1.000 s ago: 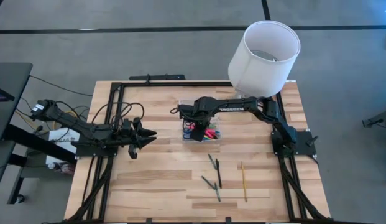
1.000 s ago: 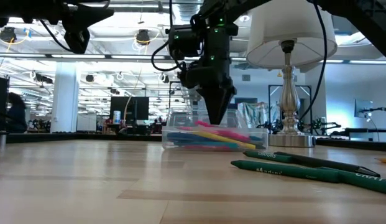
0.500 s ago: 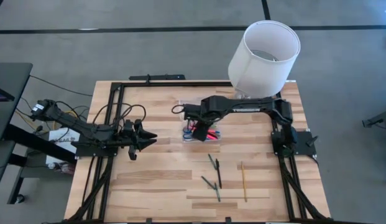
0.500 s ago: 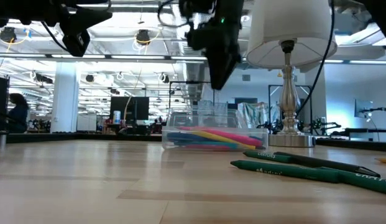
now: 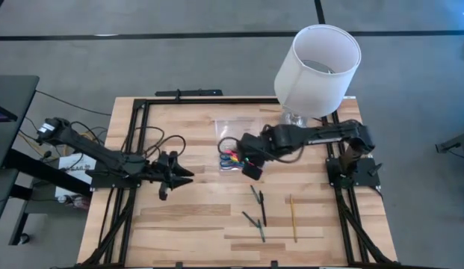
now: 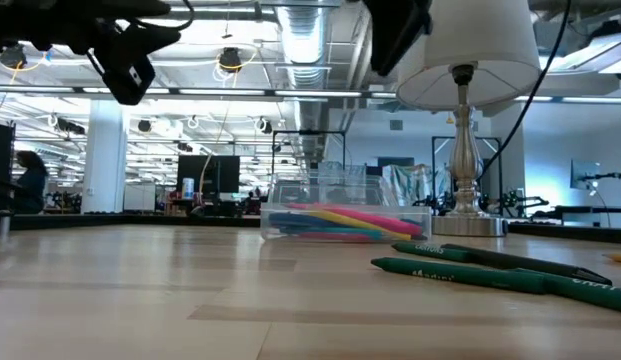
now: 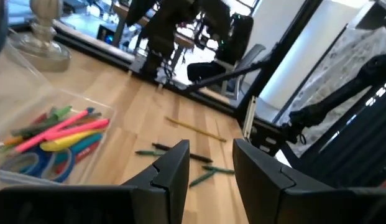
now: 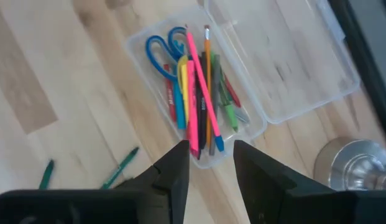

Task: Pick & place school supplies into a supply box
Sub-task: Put the green crayon into the transparent supply box

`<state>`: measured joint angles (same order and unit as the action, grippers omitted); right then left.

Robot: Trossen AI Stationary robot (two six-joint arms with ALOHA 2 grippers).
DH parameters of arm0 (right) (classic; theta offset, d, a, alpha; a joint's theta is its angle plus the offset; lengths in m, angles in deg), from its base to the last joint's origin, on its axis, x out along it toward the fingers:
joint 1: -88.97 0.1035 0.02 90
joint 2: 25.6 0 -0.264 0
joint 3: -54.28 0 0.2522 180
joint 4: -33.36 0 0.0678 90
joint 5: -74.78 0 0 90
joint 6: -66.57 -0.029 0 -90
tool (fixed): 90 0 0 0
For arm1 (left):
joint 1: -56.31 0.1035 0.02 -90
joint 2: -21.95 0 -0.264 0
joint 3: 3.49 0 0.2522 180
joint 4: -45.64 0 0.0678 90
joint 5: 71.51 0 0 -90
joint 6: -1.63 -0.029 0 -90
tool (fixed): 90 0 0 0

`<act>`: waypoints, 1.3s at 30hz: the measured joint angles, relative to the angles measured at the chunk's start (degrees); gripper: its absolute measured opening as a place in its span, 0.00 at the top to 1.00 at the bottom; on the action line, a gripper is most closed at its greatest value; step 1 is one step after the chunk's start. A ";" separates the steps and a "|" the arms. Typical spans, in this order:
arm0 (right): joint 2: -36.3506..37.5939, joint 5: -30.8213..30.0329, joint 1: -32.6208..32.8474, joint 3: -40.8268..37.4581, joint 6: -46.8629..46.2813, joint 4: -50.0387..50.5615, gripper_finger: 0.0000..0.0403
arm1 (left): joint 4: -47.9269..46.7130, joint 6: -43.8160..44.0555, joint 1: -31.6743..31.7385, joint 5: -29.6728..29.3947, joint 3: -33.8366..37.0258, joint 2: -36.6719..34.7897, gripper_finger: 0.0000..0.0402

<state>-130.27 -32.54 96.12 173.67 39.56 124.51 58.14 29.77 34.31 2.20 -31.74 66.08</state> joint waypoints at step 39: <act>45.15 -24.58 36.00 -65.25 -33.65 -44.60 0.71 | -16.87 -26.37 5.95 17.29 -45.23 54.74 0.71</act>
<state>-85.12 -57.11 132.12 108.42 5.91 79.91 41.27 3.40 40.27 19.49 -76.97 120.82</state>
